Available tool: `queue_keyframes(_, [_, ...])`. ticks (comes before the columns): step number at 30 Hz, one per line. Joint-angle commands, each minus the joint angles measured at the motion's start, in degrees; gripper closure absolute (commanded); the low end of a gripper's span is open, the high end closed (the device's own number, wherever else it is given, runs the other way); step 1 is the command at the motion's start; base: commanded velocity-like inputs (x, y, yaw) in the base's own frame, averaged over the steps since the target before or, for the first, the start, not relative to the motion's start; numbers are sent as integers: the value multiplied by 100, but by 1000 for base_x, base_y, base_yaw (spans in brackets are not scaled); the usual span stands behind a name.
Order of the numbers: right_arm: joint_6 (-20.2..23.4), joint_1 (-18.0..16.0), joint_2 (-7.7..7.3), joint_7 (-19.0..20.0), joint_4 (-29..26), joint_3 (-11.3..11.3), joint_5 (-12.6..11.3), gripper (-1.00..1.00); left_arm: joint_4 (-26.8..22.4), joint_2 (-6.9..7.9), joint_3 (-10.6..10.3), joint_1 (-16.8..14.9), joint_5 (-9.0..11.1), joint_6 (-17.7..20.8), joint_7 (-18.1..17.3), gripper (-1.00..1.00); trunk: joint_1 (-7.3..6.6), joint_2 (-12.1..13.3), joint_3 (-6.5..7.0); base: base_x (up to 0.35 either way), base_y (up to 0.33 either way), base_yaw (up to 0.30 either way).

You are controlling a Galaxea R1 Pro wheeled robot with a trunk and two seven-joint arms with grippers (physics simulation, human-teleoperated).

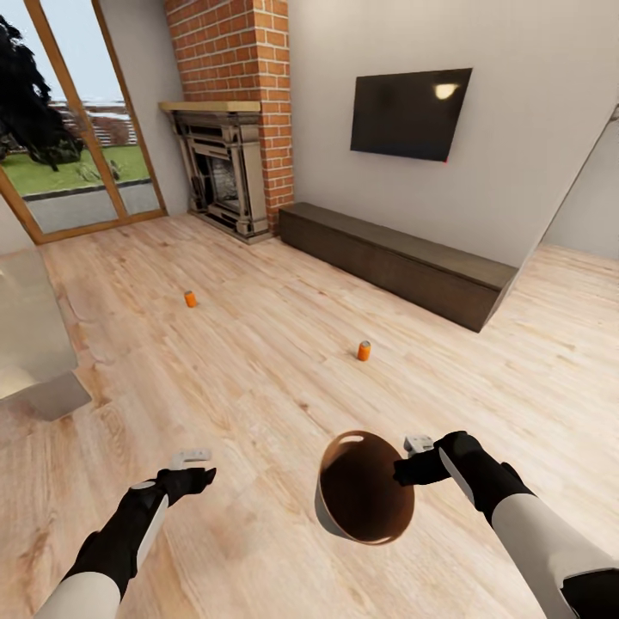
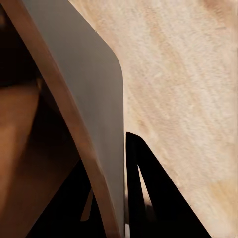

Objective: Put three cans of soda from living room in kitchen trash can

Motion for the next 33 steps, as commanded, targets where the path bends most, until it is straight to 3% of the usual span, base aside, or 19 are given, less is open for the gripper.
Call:
queue_keyframes(1, [31, -2, 1, 27, -2, -8, -123, 100, 0, -1, 0, 0, 0, -1, 0, -100, 0, 0, 1, 181, -9, -7])
queue_keyframes(12, [32, -2, 1, 27, 5, -12, -125, 100, 0, -3, 0, 0, 0, -3, 0, -100, 0, 0, 36, 243, -2, -68])
queue_keyframes(20, [34, -2, 1, 25, 7, -219, -124, 100, 0, -3, 0, 1, 0, -3, 0, -100, 0, 0, 93, 281, 0, -170])
queue_keyframes(33, [51, -2, 1, 26, 7, -258, -126, 100, 0, -3, 0, 0, 1, -44, 0, -100, 0, 0, 135, 215, -24, -86])
